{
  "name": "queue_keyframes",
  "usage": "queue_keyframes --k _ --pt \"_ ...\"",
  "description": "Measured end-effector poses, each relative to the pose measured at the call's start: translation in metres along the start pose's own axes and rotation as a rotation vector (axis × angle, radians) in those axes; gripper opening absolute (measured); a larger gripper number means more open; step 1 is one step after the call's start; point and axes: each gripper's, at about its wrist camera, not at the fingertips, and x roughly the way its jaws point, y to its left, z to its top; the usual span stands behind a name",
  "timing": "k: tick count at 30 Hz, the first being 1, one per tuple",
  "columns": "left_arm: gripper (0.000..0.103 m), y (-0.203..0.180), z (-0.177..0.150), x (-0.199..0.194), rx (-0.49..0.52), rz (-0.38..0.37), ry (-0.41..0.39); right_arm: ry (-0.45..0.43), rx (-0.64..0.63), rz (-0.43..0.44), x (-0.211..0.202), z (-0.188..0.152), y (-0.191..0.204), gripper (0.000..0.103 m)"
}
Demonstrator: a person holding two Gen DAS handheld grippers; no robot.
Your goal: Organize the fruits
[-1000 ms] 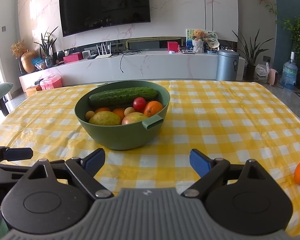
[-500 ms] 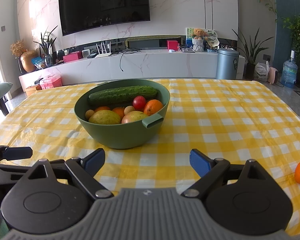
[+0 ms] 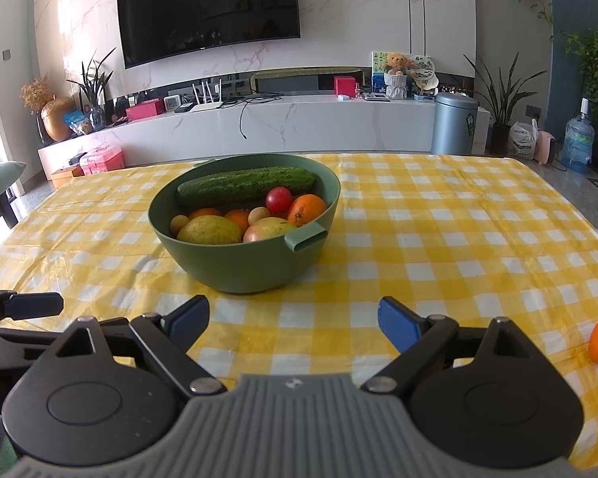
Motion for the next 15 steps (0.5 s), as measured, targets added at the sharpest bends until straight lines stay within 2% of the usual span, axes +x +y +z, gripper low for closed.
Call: queue_keyframes --k 15 --pt "0.087 0.0006 0.0003 -0.0002 0.004 0.019 -0.004 0.004 -0.001 0.0 0.0012 0.0002 -0.0001 0.088"
